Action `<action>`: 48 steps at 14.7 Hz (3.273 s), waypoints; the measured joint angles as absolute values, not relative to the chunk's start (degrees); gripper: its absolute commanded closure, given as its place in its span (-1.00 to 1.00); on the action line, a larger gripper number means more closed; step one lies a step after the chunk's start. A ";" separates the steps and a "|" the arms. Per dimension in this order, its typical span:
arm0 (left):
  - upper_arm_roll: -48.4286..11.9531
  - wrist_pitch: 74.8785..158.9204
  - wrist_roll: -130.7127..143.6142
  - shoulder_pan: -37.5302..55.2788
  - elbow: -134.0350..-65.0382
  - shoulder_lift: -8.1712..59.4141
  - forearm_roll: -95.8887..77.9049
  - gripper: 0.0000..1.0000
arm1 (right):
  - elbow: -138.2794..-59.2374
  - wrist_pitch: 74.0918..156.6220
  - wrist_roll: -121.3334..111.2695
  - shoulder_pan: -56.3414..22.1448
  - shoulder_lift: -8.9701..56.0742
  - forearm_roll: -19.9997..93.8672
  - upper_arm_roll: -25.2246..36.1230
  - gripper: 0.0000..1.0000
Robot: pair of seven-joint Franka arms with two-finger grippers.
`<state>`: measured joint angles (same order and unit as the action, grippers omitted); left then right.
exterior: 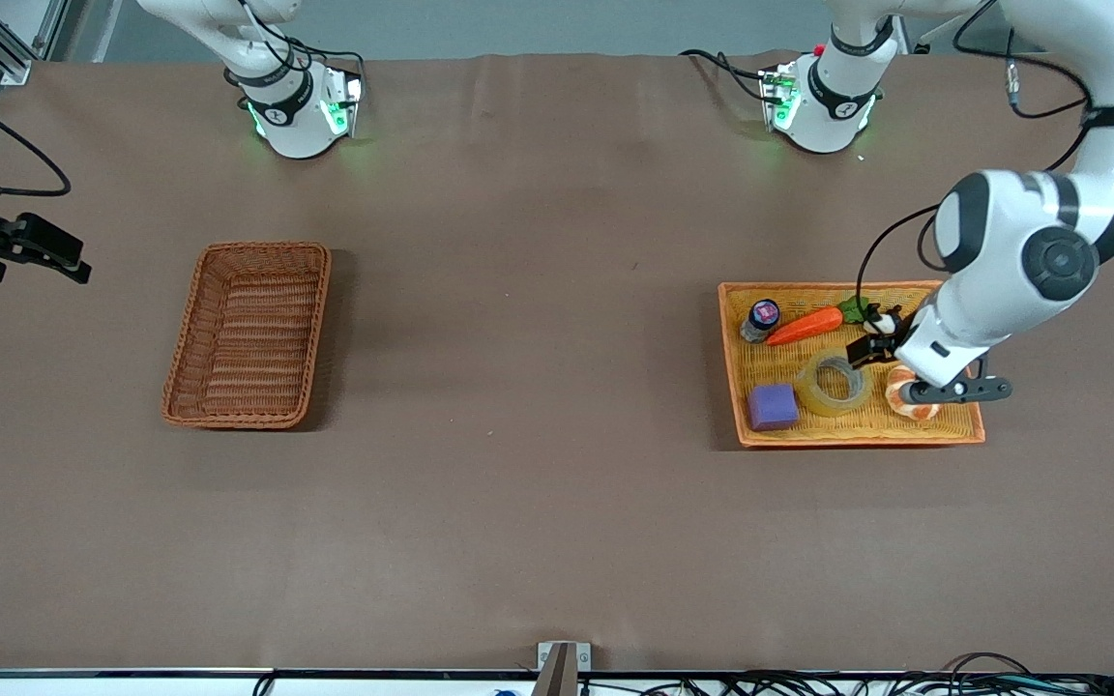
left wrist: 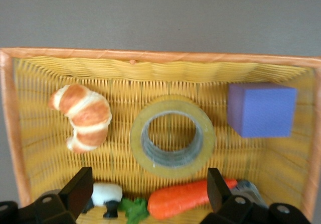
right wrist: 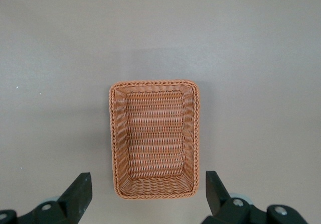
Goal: Move tape to another basket
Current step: 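Lower the left gripper and grasp the clear tape roll's rim, then lift the tape roll and carry it toward the empty basket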
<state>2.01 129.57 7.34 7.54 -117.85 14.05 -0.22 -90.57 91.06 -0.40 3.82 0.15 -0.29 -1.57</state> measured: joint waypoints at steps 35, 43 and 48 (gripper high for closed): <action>-23.68 105.58 27.05 10.52 -97.11 15.34 -0.04 0.87 | -90.58 90.47 -0.42 3.96 0.16 -0.29 -1.28 -1.00; -24.55 106.11 41.22 27.35 -85.89 31.93 2.28 0.86 | -90.83 90.24 -0.43 3.89 0.16 -0.29 -1.82 -1.00; -24.34 112.52 42.43 30.07 -79.28 43.49 2.78 0.80 | -91.56 91.49 -0.43 3.89 0.42 -0.26 -1.84 -1.00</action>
